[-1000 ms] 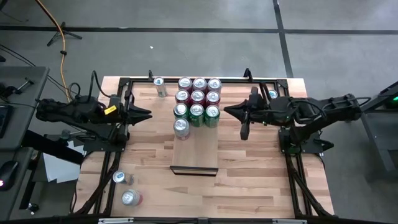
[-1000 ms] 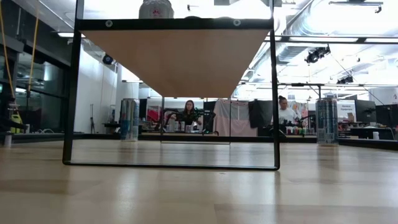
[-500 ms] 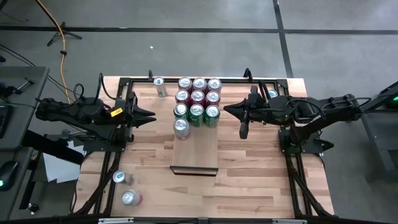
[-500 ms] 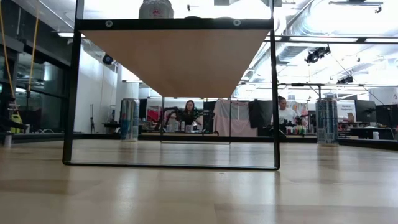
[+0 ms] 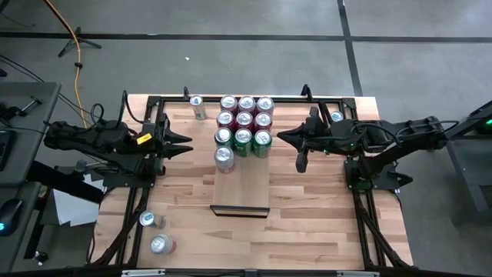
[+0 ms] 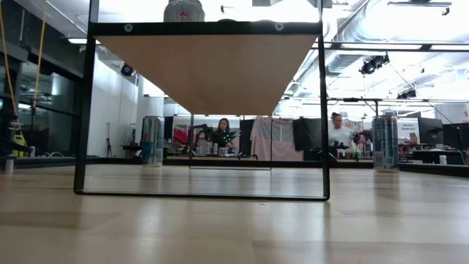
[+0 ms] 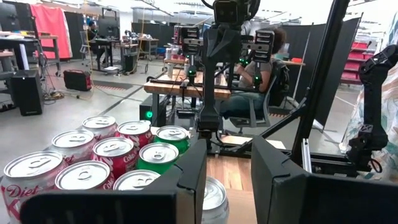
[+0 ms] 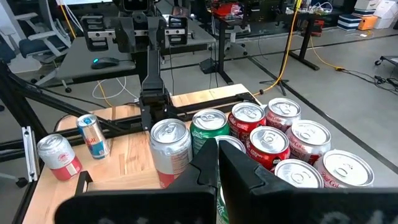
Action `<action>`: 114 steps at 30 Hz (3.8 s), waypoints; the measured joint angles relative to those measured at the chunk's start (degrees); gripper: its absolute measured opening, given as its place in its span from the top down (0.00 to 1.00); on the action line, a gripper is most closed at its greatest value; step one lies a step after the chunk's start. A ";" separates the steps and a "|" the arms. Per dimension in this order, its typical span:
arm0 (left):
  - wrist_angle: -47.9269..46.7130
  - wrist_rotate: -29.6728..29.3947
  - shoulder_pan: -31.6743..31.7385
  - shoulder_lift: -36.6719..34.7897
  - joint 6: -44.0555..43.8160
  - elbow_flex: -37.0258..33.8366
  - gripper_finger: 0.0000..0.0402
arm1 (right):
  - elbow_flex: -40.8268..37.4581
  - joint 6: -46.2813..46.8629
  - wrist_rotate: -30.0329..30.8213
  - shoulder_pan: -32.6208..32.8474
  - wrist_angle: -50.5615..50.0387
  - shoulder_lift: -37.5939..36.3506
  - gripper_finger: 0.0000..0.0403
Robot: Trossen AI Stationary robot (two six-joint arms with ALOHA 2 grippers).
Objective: Place canned beverage on shelf
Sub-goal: Put the bottom left pink soda can on the shelf
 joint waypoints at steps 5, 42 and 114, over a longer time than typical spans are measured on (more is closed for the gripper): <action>0.00 -0.02 0.00 0.00 0.00 0.00 0.85 | -0.01 -0.22 0.01 0.00 -0.21 0.00 1.00; -0.21 -1.93 0.02 -0.01 2.98 -0.04 0.89 | 0.01 0.17 0.01 0.00 -0.33 0.00 1.00; -54.97 11.49 -51.92 52.04 -43.28 31.65 0.16 | 0.04 4.72 -2.40 -0.04 -11.80 0.02 1.00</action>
